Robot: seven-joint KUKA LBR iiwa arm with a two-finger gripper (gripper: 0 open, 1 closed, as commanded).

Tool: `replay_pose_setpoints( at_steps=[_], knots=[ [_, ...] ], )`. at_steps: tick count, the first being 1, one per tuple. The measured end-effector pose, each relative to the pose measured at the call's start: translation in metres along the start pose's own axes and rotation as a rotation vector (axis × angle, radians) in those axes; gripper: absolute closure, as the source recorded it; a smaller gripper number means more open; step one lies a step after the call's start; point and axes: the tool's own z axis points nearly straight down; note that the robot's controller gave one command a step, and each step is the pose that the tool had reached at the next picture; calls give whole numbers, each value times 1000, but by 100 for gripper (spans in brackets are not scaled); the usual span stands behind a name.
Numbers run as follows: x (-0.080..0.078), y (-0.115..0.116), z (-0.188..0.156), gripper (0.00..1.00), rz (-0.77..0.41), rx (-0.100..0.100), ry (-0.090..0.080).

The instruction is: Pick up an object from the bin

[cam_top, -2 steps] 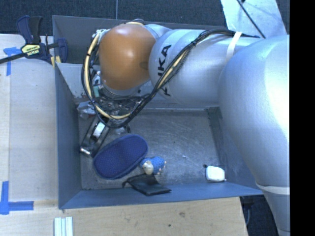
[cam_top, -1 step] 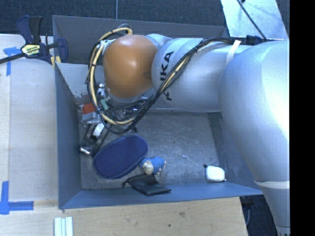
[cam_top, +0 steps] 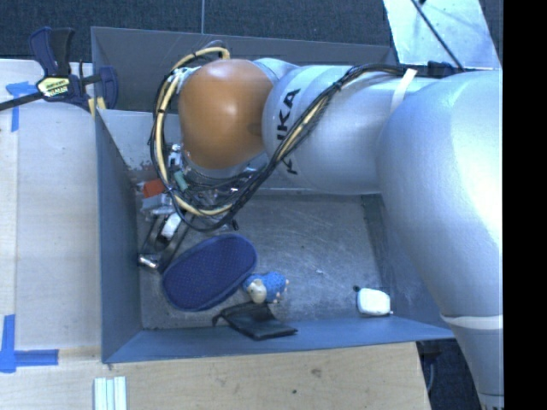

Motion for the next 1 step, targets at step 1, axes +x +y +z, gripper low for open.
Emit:
replay_pose_setpoints(
  at_steps=[1],
  knots=[
    [-5,1,-3,100,0,1,-11]
  ],
)
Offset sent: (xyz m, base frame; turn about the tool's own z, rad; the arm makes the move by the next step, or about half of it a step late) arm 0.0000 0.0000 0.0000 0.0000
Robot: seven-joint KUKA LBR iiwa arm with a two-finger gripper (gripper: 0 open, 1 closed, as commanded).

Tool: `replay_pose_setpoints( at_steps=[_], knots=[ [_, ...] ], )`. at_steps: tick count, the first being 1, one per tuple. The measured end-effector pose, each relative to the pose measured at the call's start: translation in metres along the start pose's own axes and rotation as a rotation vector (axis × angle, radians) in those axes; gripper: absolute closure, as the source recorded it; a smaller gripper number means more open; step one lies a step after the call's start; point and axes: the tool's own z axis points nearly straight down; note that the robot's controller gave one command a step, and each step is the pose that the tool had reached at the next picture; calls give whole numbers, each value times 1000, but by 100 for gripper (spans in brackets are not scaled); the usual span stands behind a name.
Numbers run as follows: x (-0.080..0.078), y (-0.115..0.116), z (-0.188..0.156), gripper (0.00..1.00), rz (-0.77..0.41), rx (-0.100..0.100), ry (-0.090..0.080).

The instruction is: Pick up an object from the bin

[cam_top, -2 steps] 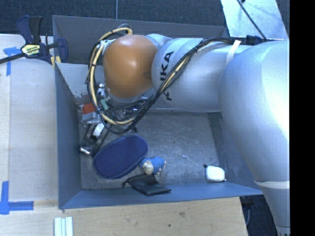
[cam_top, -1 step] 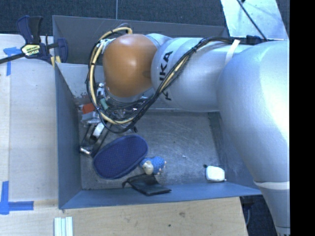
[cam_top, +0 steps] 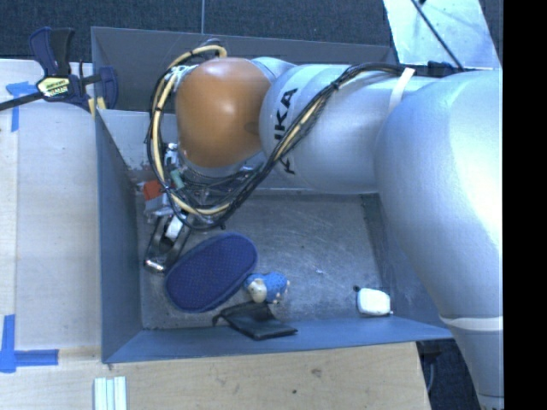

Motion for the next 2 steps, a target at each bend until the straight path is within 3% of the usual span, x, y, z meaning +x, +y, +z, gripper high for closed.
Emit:
replay_pose_setpoints(
  at_steps=[1,2],
  knots=[
    [-1,1,-10,100,1,-4,11],
    [-3,0,-101,100,3,0,13]
  ],
)
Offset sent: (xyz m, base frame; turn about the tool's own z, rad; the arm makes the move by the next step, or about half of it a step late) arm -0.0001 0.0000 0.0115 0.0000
